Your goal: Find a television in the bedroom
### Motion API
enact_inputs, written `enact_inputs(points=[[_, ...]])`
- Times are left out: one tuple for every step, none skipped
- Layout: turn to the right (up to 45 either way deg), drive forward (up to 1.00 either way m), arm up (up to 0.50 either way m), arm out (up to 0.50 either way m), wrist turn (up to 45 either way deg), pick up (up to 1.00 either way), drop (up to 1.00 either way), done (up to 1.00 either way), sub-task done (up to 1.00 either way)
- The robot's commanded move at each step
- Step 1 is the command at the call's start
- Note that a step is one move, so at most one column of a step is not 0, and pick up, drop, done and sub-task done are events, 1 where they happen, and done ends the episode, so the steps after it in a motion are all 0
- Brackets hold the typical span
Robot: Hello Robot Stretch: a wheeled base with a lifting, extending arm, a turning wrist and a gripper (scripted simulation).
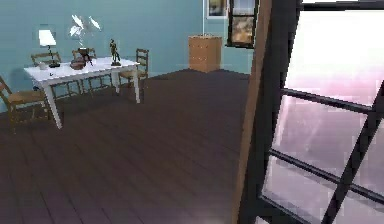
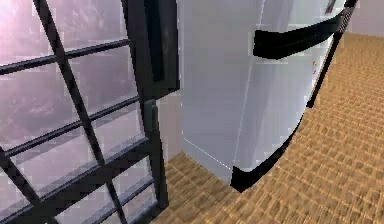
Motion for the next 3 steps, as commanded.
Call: enact_inputs(points=[[0.0,0.25,0.00,0.00,0.0,0.00,0.00,0.00,0.00],[-45.0,0.00,0.00,0.00,0.0,0.00,0.00,0.00,0.00],[0.0,0.40,0.00,0.00,0.0,0.00,0.00,0.00,0.00]])
